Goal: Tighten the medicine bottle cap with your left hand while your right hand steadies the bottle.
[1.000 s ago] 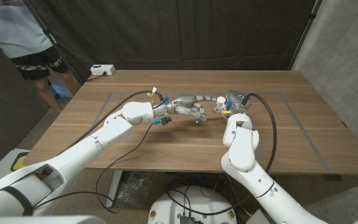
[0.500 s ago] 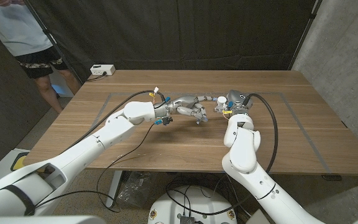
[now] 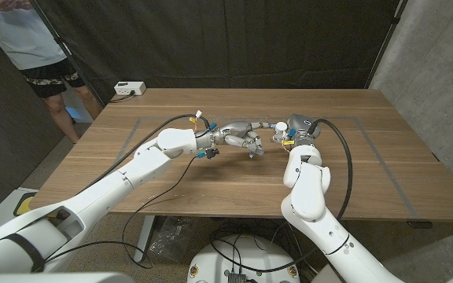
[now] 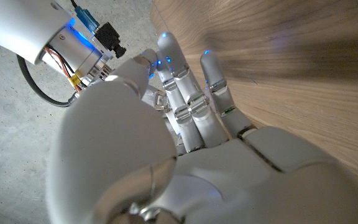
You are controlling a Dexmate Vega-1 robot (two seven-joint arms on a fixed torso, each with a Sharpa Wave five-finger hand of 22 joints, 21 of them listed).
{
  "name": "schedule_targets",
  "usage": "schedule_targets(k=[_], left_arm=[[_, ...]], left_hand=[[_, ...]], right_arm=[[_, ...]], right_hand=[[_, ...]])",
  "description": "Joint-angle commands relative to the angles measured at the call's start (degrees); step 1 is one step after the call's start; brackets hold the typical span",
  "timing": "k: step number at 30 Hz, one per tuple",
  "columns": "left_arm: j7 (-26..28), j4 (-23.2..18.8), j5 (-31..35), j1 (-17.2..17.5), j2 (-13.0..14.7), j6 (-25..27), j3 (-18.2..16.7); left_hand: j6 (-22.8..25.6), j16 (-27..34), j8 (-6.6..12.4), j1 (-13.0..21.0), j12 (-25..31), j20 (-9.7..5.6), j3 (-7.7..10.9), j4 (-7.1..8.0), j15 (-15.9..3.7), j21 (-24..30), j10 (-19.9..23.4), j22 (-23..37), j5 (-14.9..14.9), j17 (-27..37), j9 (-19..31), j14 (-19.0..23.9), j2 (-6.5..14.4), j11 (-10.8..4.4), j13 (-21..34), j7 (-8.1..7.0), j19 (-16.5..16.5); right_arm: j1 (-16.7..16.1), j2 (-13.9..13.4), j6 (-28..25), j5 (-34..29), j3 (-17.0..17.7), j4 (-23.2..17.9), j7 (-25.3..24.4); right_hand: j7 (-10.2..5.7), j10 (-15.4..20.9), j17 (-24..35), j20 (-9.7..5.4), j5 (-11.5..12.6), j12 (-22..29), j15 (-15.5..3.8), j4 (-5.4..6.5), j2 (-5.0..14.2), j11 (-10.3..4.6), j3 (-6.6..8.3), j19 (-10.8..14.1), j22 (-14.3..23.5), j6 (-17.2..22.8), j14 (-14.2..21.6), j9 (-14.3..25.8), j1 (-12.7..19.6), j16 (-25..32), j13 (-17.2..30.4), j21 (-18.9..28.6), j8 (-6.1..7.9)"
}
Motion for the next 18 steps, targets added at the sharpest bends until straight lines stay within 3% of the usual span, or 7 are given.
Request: schedule_targets(k=[1, 18], left_arm=[[-0.84, 0.16, -0.17, 0.00, -0.02, -1.19, 0.15], [-1.98, 1.22, 0.04, -0.73, -0.44, -2.16, 0.60]], left_hand=[[0.34, -0.14, 0.36, 0.38, 0.04, -5.66, -0.21, 0.02, 0.09, 0.46, 1.64, 0.20, -0.05, 0.22, 0.21, 0.17, 0.25, -1.66, 13.94, -0.49, 0.23], [0.44, -0.21, 0.38, 0.44, 0.10, -5.64, -0.39, 0.13, 0.21, 0.44, 1.74, 0.17, -0.27, 0.14, 0.20, 0.16, 0.31, -1.62, 14.12, -0.61, 0.22]], right_arm=[[-0.78, 1.13, 0.47, -1.40, -0.33, 0.15, 0.69], [-2.21, 2.58, 1.85, -3.73, -0.82, -0.23, 0.80]], right_hand=[[-8.49, 0.38, 0.12, -4.30, 0.34, -0.02, -2.22, 1.04, 11.38, -0.24, 1.40, 0.42, 0.21, 8.82, 0.33, 0.18, 11.11, 0.17, 0.14, 0.27, 0.25], [-8.48, 0.46, 0.19, -4.30, 0.35, 0.03, -2.36, 0.92, 11.39, -0.21, 1.45, 0.39, 0.22, 8.79, 0.37, 0.19, 11.35, 0.21, 0.43, 0.26, 0.25]])
